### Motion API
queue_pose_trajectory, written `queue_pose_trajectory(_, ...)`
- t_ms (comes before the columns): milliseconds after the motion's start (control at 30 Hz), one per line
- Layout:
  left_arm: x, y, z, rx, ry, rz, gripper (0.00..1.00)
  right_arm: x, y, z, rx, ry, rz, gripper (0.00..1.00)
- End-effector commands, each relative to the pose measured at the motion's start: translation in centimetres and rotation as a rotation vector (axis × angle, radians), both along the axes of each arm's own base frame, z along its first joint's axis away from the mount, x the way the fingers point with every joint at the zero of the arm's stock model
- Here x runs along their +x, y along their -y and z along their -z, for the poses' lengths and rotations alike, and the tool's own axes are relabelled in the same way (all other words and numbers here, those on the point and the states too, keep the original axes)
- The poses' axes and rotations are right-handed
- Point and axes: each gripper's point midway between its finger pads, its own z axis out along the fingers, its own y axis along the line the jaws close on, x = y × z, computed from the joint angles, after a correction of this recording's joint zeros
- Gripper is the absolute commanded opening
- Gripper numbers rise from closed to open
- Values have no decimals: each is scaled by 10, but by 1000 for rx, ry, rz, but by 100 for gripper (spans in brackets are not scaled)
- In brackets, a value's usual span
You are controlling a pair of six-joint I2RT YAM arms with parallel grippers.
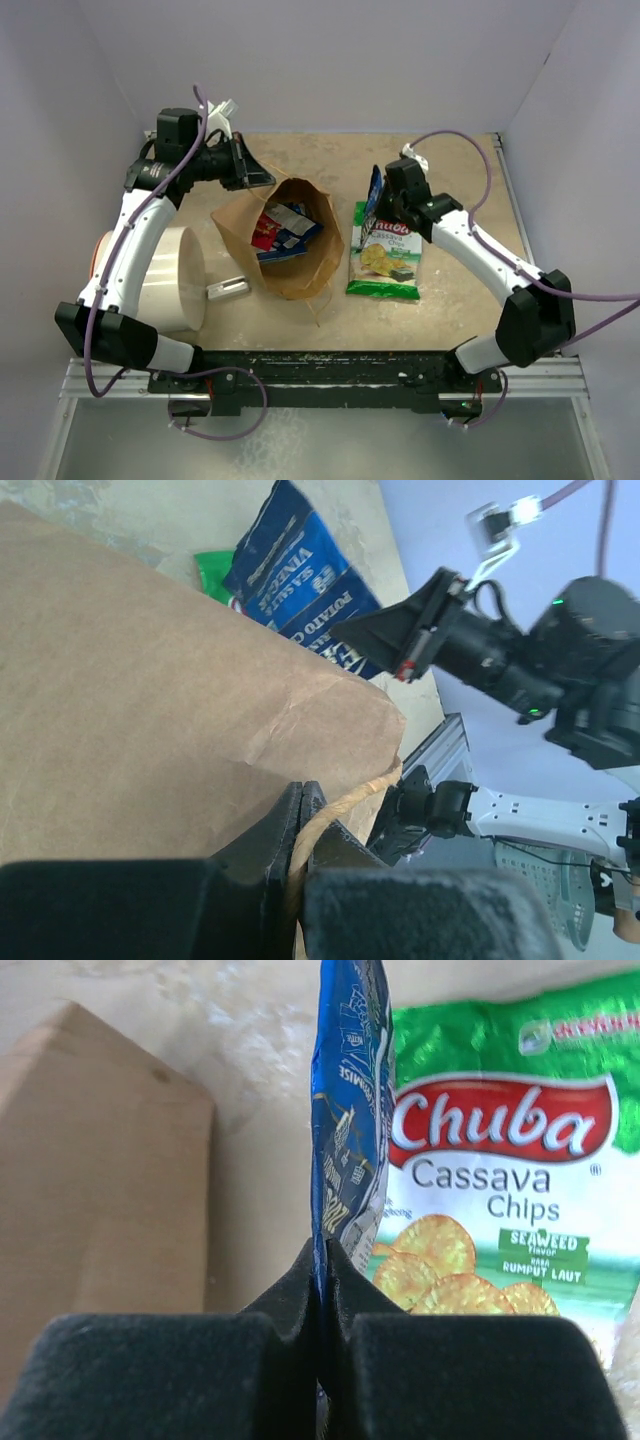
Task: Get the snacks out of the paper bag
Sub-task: Place the snack at the center of the board.
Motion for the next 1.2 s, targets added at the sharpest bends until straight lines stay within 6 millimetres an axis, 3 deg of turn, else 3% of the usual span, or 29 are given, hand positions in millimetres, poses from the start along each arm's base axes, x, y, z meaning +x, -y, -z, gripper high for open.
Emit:
queue_pose_trajectory(0,-4,0,-26,-44,93,18,0,9,1,2,161,67,122,0)
queue_pose_trajectory(167,-3,-1,-23,-31,88,15,0,5,16,32,145,43,192,0)
queue_pose_trajectory(233,-3,0,-23,-35,88,23,0,-6,28,54,119,5,221,0)
queue_pose_trajectory(500,-5,1,-28,-35,121,48,0,-30,54,91,108,-68,289,0)
queue_pose_trajectory(833,-8,2,-29,-42,122,60,0,-32,64,112,6,-104,22,0)
queue_pose_trajectory(933,-8,2,-27,-42,116,55,0,-33,58,111,61,-81,-72,0)
queue_pose_trajectory(1167,-8,-1,-26,-41,100,24,0,-35,53,111,128,-68,-85,0)
